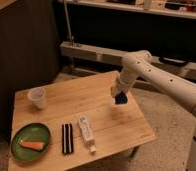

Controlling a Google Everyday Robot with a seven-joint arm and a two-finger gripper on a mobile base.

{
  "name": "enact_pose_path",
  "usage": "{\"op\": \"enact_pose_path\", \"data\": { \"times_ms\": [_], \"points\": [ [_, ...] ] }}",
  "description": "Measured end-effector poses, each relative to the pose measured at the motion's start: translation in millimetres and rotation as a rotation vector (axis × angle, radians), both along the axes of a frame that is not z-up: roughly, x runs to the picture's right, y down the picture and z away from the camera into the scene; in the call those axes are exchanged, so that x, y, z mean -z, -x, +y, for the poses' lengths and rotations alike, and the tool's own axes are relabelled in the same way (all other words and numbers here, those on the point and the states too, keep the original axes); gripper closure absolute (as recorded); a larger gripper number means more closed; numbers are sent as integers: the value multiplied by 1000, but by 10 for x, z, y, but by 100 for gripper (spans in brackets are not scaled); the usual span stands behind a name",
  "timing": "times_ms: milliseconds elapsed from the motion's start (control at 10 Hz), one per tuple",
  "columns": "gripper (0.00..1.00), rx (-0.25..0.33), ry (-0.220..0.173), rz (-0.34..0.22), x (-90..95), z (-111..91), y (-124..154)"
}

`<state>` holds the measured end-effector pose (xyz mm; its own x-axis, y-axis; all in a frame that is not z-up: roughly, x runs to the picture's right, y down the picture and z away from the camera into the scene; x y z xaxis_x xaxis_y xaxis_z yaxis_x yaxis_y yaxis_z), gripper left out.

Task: Wipe the white sponge on the table

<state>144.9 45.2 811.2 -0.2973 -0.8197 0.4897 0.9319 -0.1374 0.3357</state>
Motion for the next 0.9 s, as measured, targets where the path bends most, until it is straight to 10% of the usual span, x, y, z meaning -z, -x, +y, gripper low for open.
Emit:
{"op": "enact_pose_path", "data": {
  "times_ms": [600,900],
  "points": [
    [74,-112,91,98,-331,1227,-890],
    [74,-128,85,89,-101,1279,-852]
  ]
}}
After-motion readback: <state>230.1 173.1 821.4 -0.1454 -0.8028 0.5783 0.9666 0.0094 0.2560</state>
